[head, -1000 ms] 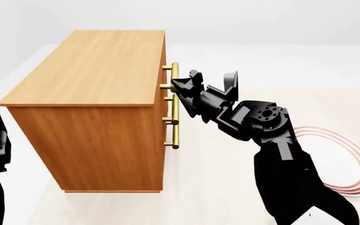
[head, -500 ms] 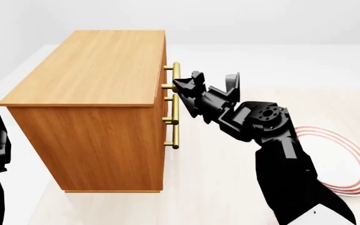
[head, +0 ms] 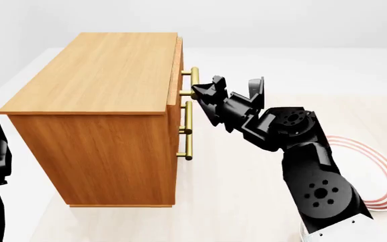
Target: Open the top drawer of the cabinet and put the bowl in it.
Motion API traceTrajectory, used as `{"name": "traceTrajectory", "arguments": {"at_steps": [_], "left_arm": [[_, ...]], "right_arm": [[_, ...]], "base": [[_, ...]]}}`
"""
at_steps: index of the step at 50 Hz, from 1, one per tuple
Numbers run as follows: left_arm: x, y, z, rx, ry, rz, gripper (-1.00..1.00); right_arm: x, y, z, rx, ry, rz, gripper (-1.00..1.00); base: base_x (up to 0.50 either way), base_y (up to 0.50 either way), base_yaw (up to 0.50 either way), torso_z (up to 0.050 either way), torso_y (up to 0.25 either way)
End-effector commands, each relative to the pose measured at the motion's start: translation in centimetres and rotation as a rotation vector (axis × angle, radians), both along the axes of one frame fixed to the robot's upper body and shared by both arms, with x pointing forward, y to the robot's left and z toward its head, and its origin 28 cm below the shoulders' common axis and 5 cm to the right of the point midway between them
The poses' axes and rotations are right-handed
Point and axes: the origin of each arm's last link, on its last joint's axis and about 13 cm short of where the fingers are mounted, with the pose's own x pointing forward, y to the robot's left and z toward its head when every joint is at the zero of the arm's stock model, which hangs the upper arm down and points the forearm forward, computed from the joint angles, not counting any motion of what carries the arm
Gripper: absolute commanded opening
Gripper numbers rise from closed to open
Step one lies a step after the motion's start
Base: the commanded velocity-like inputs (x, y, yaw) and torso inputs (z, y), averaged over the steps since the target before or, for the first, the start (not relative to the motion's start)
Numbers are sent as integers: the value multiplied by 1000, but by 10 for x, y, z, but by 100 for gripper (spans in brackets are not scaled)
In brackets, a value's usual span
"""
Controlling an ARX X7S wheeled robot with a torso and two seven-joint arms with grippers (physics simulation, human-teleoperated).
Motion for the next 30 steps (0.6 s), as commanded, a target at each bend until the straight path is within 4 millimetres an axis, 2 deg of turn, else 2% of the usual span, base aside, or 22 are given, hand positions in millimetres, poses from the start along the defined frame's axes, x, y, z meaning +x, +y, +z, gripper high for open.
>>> {"name": "traceTrajectory", "arguments": {"at_steps": [1, 30], "left_arm": [[0, 0, 0, 2, 0, 0, 100], [0, 0, 0, 5, 0, -1, 100]], "right_arm": [[6, -28, 16, 46, -55, -98, -100], [4, -65, 19, 122, -92, -188, -100]], "base": [[0, 0, 3, 0, 0], [7, 0, 0, 0, 0]]}}
